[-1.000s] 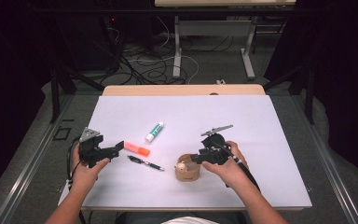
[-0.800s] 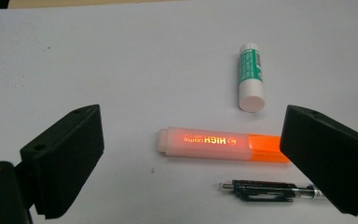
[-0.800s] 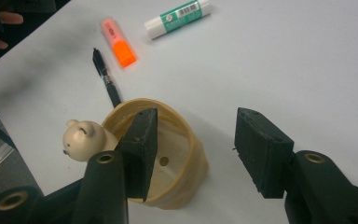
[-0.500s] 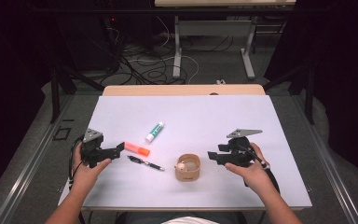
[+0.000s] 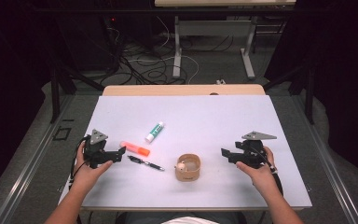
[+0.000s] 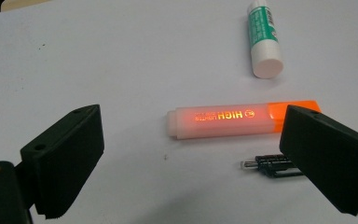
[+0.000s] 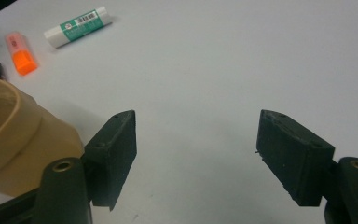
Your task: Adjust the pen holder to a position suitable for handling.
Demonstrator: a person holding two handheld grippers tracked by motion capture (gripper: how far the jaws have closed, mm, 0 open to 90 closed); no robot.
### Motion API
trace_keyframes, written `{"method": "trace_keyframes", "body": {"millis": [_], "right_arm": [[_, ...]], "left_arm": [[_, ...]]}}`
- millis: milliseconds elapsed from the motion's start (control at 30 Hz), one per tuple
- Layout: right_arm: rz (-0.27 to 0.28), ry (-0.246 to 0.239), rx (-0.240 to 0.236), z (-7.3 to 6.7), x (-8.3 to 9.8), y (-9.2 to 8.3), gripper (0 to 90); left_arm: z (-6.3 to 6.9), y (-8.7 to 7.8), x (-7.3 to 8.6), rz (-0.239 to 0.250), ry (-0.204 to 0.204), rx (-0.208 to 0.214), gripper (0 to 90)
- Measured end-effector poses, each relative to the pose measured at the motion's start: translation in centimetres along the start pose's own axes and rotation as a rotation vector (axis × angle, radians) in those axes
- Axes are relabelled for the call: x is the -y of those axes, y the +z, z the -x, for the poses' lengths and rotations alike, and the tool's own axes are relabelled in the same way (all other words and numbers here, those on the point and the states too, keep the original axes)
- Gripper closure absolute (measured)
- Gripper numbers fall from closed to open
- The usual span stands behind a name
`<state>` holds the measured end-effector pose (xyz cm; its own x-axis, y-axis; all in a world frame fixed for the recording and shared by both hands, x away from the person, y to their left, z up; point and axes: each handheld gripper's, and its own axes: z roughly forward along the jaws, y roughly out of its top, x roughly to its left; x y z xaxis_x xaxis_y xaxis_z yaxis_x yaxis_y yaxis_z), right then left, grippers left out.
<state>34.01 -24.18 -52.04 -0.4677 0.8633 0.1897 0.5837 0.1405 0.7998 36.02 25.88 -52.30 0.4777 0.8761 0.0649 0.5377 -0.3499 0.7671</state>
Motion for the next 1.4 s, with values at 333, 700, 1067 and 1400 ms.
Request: {"method": "trace_keyframes", "body": {"millis": [333,700,1067,1400], "right_arm": [[-0.014,-0.034,0.026,0.2,0.3,0.4,28.1],[-0.023,-0.015,0.023,0.2,0.4,0.4,28.0],[-0.016,-0.006,0.024,0.4,0.5,0.3,27.7],[-0.017,0.006,0.02,0.4,0.5,0.2,27.7]], "left_arm": [[-0.1,-0.2,-0.4,0.0,0.03,0.013,8.0],[-0.2,-0.3,-2.9,-0.018,0.093,-0.023,15.9],[0.5,-0.4,-5.1,-0.005,0.211,0.038,15.6],[2.0,0.8,-7.1,-0.097,0.493,0.088,27.2]]}}
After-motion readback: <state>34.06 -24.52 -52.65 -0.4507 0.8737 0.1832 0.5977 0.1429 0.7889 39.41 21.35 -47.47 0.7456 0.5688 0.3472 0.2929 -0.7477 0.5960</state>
